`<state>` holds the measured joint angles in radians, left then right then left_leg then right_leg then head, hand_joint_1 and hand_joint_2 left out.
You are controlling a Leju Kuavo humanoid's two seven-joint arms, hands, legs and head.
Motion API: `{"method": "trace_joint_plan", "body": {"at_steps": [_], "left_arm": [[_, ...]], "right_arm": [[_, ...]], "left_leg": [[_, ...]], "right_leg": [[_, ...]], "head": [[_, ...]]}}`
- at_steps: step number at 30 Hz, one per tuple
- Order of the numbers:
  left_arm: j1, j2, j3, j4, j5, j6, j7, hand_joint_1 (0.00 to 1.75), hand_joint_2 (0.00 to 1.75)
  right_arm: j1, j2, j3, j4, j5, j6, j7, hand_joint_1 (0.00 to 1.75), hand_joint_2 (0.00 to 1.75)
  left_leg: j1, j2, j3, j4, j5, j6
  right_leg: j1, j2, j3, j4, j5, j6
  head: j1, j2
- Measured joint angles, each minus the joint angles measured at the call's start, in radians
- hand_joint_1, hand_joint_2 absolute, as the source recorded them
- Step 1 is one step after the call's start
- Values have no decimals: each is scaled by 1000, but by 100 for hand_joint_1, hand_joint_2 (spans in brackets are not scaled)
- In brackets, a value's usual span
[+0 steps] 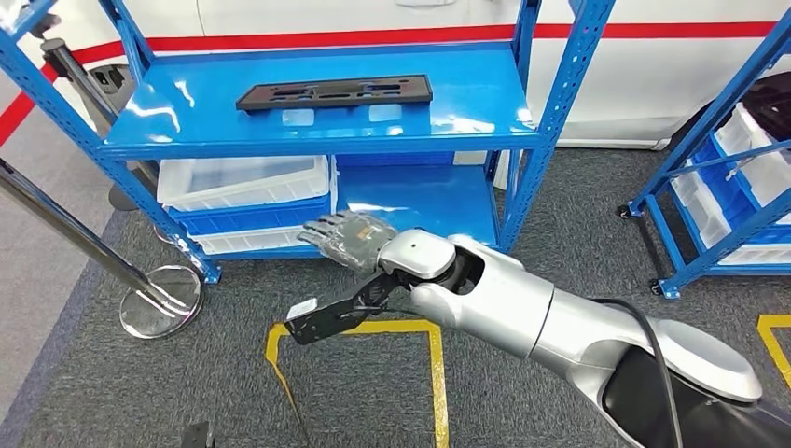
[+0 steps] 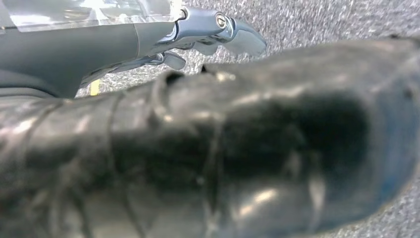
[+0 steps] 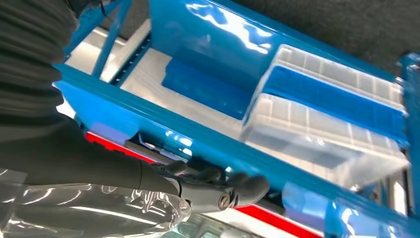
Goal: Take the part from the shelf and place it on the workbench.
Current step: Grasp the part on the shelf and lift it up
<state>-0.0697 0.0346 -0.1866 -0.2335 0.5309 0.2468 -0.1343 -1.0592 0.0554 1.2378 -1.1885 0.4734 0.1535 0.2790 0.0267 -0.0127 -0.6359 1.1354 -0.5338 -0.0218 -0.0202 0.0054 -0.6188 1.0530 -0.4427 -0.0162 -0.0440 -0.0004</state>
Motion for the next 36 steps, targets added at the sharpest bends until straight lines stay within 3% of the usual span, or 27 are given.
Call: {"method": "trace_joint_plan", "body": {"at_steps": [2,3,4,6,8,10,13,15,17,18,19,21,23,24,27,29,30,32,33,34,35,36], "left_arm": [[-1,6,0,0,6,-2,9,0,0],[0,8,0,0,9,-1,14,0,0],[1,10,0,0,12,-1,18,0,0],[2,16,0,1,18,4,22,0,0],[0,22,0,1,24,9,23,0,0],[-3,28,0,1,31,10,23,0,0],[0,32,0,1,41,8,19,0,0],[0,32,0,1,43,8,14,0,0],[-2,32,0,1,43,8,9,0,0],[-1,32,0,1,43,8,8,0,0],[0,32,0,1,42,8,7,0,0],[1,32,0,1,42,8,5,0,0],[0,32,0,1,42,8,3,0,0],[-1,32,0,1,42,8,2,0,0],[-1,32,-1,2,41,8,0,0,0],[-1,31,-1,2,41,8,-2,0,0],[-1,32,-1,2,41,8,-4,0,0],[-1,33,-1,2,41,7,-6,0,0],[2,33,-1,2,42,7,-7,0,0],[5,33,-1,2,43,6,-7,0,0],[7,32,-1,2,43,5,-6,0,0],[9,32,-1,2,43,4,-6,0,0]], "right_arm": [[1,5,2,8,2,-8,0,0,0],[2,7,3,14,4,-15,0,0,0],[3,8,4,19,7,-24,-1,0,0],[4,13,5,28,16,-52,-4,0,0],[4,19,5,33,33,-80,-8,0,0],[7,23,5,38,57,-98,-11,0,0],[13,31,5,40,82,-111,-14,0,0],[14,35,5,41,92,-114,-16,0,0],[20,37,5,40,98,-115,-18,0,0],[24,38,5,40,100,-115,-18,0,0],[27,39,5,40,101,-115,-18,0,0],[29,41,5,38,104,-116,-18,0,0],[28,44,5,34,107,-117,-19,0,0],[28,46,4,33,107,-118,-19,0,0],[30,50,4,30,109,-119,-19,0,0],[28,54,4,27,110,-120,-19,0,0],[27,56,4,26,113,-120,-19,0,0],[28,59,4,25,122,-121,-18,0,0],[31,60,4,25,130,-122,-17,0,0],[34,60,4,25,137,-123,-14,0,0],[36,60,4,25,144,-125,-12,0,0],[36,60,4,25,149,-126,-10,0,0]], "left_leg": [[-1,4,-72,127,-41,0],[-2,4,-94,159,-40,2],[-4,4,-98,154,-20,5],[-10,6,-56,42,55,19],[-18,8,-5,-70,98,32],[-26,8,10,-102,96,36],[-20,8,21,-123,100,44],[-15,8,30,-132,100,53],[-15,8,33,-132,94,59],[-15,7,35,-131,92,59],[-15,5,38,-130,89,58],[-14,2,47,-125,79,53],[-17,0,53,-116,67,44],[-18,0,54,-114,62,38],[-18,1,60,-118,54,22],[-16,5,50,-85,36,13],[-15,7,26,-38,19,9],[-15,8,-57,95,-14,5],[-15,8,-96,144,-15,4],[-15,8,-121,161,2,4],[-15,8,-127,137,40,5],[-15,8,-114,78,91,8]], "right_leg": [[6,-4,1,0,-2,-6],[9,-5,2,1,-3,-7],[12,-5,4,1,-5,-9],[16,-5,10,1,-7,-12],[21,-5,11,1,-10,-11],[21,-6,8,0,-9,-4],[21,-7,5,11,-20,13],[19,-6,-34,93,-62,21],[17,-6,-102,217,-106,26],[15,-6,-126,253,-110,27],[13,-6,-135,258,-96,28],[10,-6,-96,159,-23,27],[11,-4,-39,44,19,21],[13,-3,-23,13,21,16],[14,-1,-7,-5,7,-1],[11,-2,10,-14,0,-14],[10,-3,19,-17,-5,-19],[12,-4,34,-18,-18,-24],[12,-4,43,-18,-27,-24],[13,-3,54,-17,-36,-24],[13,-2,66,-18,-46,-22],[13,-2,81,-18,-57,-20]], "head": [[-2,0],[-2,0],[-2,0],[-2,0],[-1,0],[-1,0],[0,0],[2,0],[3,0],[3,0],[3,0],[3,0],[3,0],[2,0],[2,0],[-1,0],[-2,0],[-4,0],[-4,0],[-4,0],[-4,0],[-4,0]]}}
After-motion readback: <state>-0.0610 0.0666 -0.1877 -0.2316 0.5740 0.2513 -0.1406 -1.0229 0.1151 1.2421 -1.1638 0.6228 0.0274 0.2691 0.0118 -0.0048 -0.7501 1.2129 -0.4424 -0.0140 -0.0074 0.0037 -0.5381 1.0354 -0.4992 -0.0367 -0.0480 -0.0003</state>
